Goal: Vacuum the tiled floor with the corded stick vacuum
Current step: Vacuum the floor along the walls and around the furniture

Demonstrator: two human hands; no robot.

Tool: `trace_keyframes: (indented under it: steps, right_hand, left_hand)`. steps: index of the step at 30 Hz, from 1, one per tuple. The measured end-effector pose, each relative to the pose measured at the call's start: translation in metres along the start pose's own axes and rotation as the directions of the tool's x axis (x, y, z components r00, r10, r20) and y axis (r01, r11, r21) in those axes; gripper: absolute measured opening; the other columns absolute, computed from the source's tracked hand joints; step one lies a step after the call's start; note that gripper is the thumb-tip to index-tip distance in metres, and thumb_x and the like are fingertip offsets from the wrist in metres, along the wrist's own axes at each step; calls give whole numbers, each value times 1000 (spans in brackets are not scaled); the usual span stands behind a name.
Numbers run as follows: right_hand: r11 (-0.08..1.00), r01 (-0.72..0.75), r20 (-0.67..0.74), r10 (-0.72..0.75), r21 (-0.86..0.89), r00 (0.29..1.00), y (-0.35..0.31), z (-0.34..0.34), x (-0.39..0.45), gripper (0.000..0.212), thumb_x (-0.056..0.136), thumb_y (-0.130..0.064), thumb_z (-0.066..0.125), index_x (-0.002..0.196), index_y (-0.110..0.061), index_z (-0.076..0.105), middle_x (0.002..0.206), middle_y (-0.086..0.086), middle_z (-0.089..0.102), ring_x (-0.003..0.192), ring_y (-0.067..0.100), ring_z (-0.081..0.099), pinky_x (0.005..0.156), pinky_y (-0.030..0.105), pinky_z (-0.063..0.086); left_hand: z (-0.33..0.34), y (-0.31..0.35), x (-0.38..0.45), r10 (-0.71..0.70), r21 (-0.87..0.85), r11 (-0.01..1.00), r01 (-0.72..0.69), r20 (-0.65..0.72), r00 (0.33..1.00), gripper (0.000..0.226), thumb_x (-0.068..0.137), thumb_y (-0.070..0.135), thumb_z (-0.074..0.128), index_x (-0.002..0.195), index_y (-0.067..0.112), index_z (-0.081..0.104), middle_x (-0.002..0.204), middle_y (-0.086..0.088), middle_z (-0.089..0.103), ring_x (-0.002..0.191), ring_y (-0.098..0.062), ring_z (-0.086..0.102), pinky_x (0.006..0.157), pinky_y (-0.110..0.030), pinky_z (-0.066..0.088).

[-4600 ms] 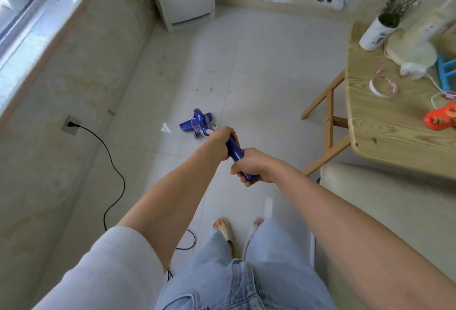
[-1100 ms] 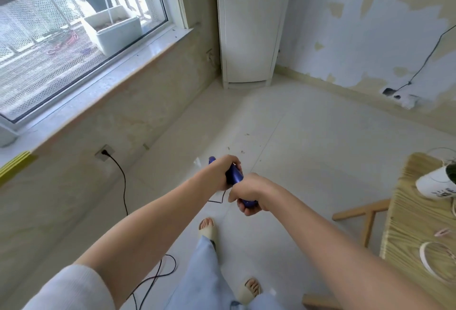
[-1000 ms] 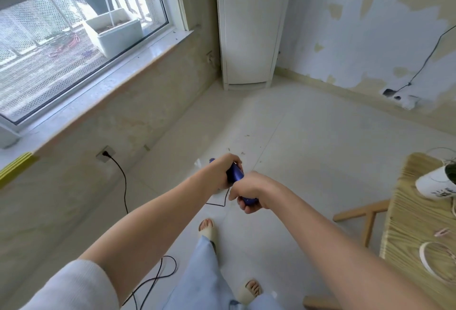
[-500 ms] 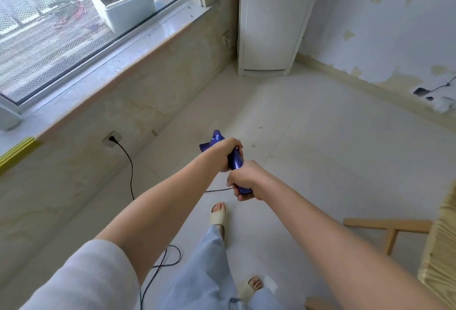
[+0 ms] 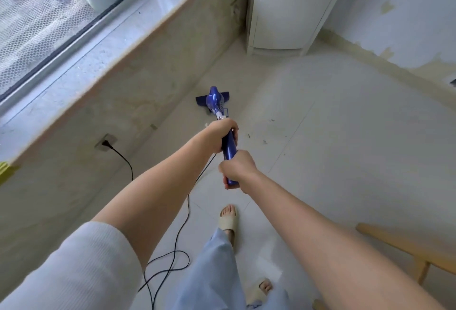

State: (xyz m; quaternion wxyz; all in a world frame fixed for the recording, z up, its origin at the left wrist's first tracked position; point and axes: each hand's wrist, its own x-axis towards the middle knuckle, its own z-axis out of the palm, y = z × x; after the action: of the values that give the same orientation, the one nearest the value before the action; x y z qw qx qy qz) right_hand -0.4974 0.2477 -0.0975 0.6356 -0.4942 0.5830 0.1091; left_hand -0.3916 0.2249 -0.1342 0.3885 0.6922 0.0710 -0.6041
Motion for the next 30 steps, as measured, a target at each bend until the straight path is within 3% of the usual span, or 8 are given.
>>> trace_keyframes:
  steps: [3, 8, 14, 30]
  right_hand:
    - [999, -2, -2, 2, -47, 1000, -21, 3, 25, 24, 87, 2, 50, 108, -9, 45, 95, 12, 54, 56, 15, 51, 37, 20, 46]
    - [993, 8, -14, -9, -116, 1000, -46, -9, 55, 31, 87, 0, 52, 116, -10, 47, 97, 11, 57, 57, 14, 54, 38, 20, 45]
    - [986, 13, -22, -17, -164, 1000, -50, -37, 69, 28, 86, 0, 52, 112, -10, 47, 90, 11, 56, 56, 14, 53, 40, 22, 45]
    - [964, 9, -12, -12, -266, 1000, 49, -79, 10, 32, 85, 0, 50, 116, -5, 48, 85, 12, 56, 53, 15, 52, 44, 24, 45]
  left_hand:
    - [-8, 22, 20, 22, -3, 1000, -22, -16, 1000, 19, 87, 5, 47, 69, 8, 43, 55, -5, 47, 50, -18, 44, 58, -26, 42]
    - [-3, 50, 39, 48, 31, 998, -46, -47, 998, 21, 84, 5, 48, 63, 6, 45, 57, -9, 49, 53, -23, 46, 74, -31, 42]
    - [18, 64, 45, 8, -8, 1000, -8, -21, 1000, 19, 87, 2, 45, 68, 7, 43, 61, -8, 47, 53, -20, 46, 61, -27, 44]
    - [78, -31, 0, -9, -68, 998, 9, 7, 1000, 17, 86, 0, 46, 71, 7, 43, 60, -7, 47, 55, -19, 46, 57, -28, 44]
